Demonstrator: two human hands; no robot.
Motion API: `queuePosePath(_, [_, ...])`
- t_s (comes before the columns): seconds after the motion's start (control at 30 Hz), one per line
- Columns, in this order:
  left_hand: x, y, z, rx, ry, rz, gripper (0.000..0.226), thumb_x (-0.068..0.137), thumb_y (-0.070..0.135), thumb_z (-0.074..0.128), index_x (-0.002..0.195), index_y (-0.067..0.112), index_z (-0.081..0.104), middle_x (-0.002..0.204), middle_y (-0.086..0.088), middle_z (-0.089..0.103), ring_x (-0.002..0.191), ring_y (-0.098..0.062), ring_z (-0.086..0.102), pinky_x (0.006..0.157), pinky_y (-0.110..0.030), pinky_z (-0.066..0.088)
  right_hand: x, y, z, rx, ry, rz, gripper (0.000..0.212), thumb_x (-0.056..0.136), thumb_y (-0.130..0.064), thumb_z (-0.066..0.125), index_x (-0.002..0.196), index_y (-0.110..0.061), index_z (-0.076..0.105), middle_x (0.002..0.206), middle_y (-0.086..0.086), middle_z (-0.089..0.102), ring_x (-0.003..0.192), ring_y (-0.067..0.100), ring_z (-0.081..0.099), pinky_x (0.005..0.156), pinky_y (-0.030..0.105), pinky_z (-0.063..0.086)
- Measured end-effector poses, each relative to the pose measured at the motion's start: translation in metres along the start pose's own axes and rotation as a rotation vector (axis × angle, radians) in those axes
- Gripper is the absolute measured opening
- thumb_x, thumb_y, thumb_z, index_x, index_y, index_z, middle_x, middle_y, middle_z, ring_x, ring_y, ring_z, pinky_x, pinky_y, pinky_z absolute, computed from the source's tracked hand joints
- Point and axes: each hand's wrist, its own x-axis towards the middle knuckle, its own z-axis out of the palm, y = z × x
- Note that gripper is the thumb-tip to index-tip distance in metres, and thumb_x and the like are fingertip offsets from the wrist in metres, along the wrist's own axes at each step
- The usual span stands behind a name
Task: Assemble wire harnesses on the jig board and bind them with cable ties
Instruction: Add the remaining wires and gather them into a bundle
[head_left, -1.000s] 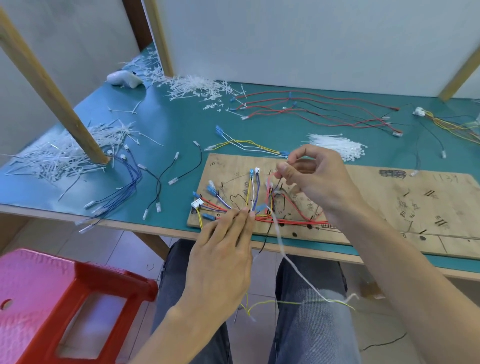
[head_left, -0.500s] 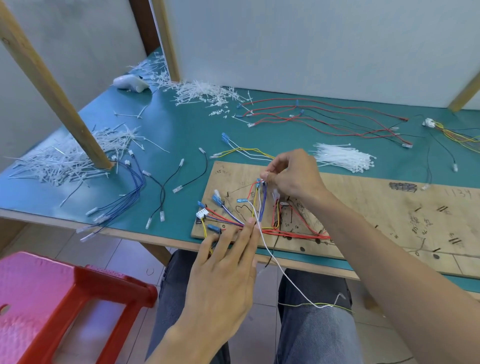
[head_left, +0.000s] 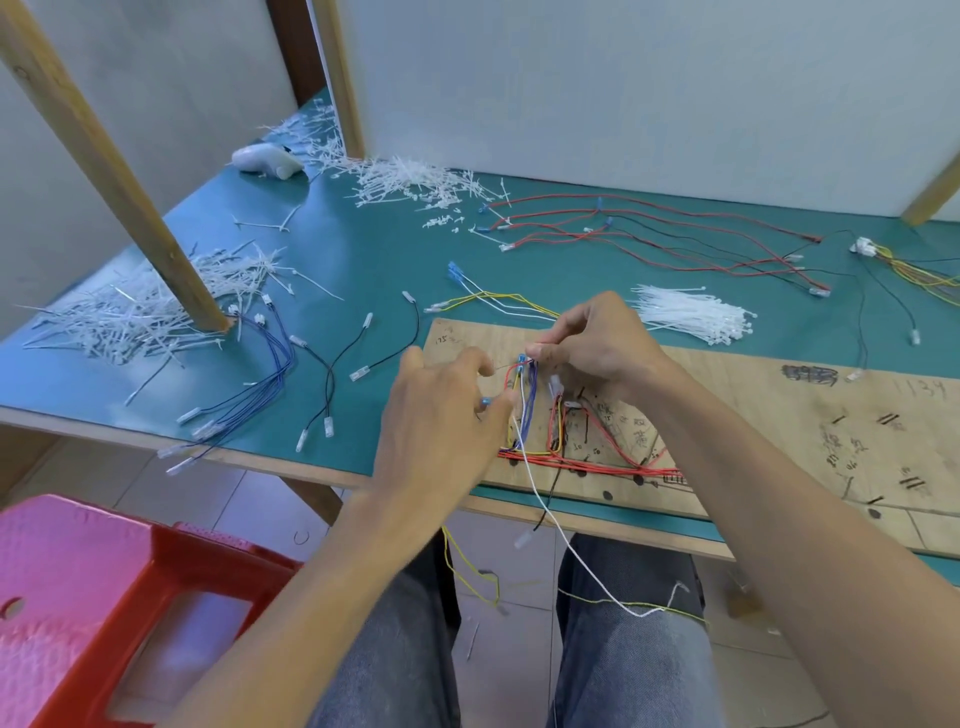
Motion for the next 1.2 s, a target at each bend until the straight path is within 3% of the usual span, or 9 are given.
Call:
queuePosePath(0.13, [0.017, -0.009, 0.002, -0.024, 0.018, -0.037, 0.007, 0.092, 0.037, 0.078, 0.088, 0.033, 0.074, 0.077, 0.01, 0.059, 0.095, -0.018, 0.051, 0.073, -0.033, 0.043, 0.0, 0.002, 0.0, -0.021, -0.001, -0.009, 0.019, 0.077, -0.023, 0.094, 0.079, -0.008, 0.081, 0.075, 0.011, 0.078, 0.064, 0.022, 0.067, 0.073, 0.045, 0.062])
queuePosePath(0.37, [0.053, -0.029, -0.016, 0.041, -0.059, -0.059, 0.009, 0.094, 0.022, 0.075, 0.086, 0.027, 0.076, 0.082, 0.003, 0.071, 0.106, -0.024, 0.048, 0.079, -0.033, 0.037, 0.001, 0.007, 0.001, -0.138, 0.047, -0.102, 0.018, 0.076, -0.032, 0.095, 0.075, -0.018, 0.083, 0.064, 0.0, 0.076, 0.061, 0.013, 0.07, 0.07, 0.037, 0.063])
queuePosePath(0.47, [0.064, -0.027, -0.021, 0.09, -0.136, -0.046, 0.009, 0.091, 0.017, 0.076, 0.086, 0.023, 0.078, 0.085, -0.001, 0.073, 0.108, -0.026, 0.054, 0.083, -0.036, 0.046, -0.002, 0.003, -0.001, -0.217, 0.06, -0.123, 0.02, 0.076, -0.039, 0.094, 0.084, -0.023, 0.086, 0.076, -0.002, 0.079, 0.077, 0.013, 0.072, 0.072, 0.033, 0.056])
queuePosePath(0.57, [0.071, -0.026, -0.026, 0.124, -0.206, -0.054, 0.012, 0.088, 0.015, 0.076, 0.081, 0.025, 0.079, 0.083, 0.003, 0.076, 0.107, -0.027, 0.059, 0.089, -0.04, 0.053, -0.022, -0.005, 0.001, -0.416, 0.201, -0.223, 0.034, 0.08, -0.05, 0.087, 0.105, -0.027, 0.083, 0.104, -0.004, 0.078, 0.109, 0.022, 0.067, 0.091, 0.038, 0.053])
queuePosePath(0.63, [0.074, -0.025, -0.028, 0.136, -0.241, -0.046, 0.015, 0.086, 0.013, 0.076, 0.079, 0.025, 0.08, 0.082, 0.003, 0.076, 0.107, -0.027, 0.06, 0.092, -0.043, 0.055, -0.051, -0.008, 0.01, -0.494, 0.26, -0.386, 0.031, 0.085, -0.06, 0.076, 0.092, -0.031, 0.081, 0.093, -0.009, 0.073, 0.103, 0.023, 0.06, 0.089, 0.045, 0.05])
queuePosePath(0.77, [0.082, -0.02, -0.03, 0.168, -0.288, -0.041, 0.012, 0.083, 0.011, 0.081, 0.083, 0.023, 0.082, 0.084, -0.002, 0.076, 0.106, -0.029, 0.063, 0.096, -0.047, 0.055, -0.115, -0.002, 0.044, -0.721, 0.153, -0.515, 0.06, 0.087, -0.08, 0.046, 0.071, -0.029, 0.073, 0.075, -0.01, 0.06, 0.093, 0.021, 0.049, 0.081, 0.043, 0.04])
queuePosePath(0.87, [0.086, -0.018, -0.029, 0.242, -0.328, -0.019, 0.016, 0.082, 0.01, 0.082, 0.077, 0.025, 0.079, 0.081, -0.004, 0.076, 0.108, -0.029, 0.059, 0.097, -0.048, 0.054, -0.135, 0.006, 0.055, -0.832, 0.111, -0.528, 0.05, 0.091, -0.071, 0.054, 0.083, -0.027, 0.075, 0.085, -0.007, 0.062, 0.103, 0.026, 0.048, 0.09, 0.045, 0.036])
queuePosePath(1.0, [0.086, -0.015, -0.025, 0.32, -0.317, 0.0, 0.014, 0.08, 0.011, 0.085, 0.081, 0.025, 0.081, 0.09, -0.007, 0.073, 0.115, -0.026, 0.05, 0.095, -0.048, 0.051, -0.141, 0.006, 0.059, -0.792, 0.087, -0.54, 0.021, 0.098, -0.036, 0.059, 0.097, -0.024, 0.076, 0.094, -0.004, 0.065, 0.109, 0.03, 0.047, 0.093, 0.046, 0.035])
queuePosePath(1.2, [0.087, -0.016, -0.018, 0.403, -0.326, 0.035, 0.024, 0.077, 0.008, 0.082, 0.074, 0.029, 0.072, 0.098, -0.006, 0.068, 0.109, -0.032, 0.054, 0.084, -0.041, 0.044, -0.154, 0.002, 0.057, -0.715, 0.064, -0.496, 0.023, 0.102, -0.04, 0.053, 0.1, -0.021, 0.067, 0.092, 0.002, 0.067, 0.098, 0.028, 0.049, 0.08, 0.042, 0.03])
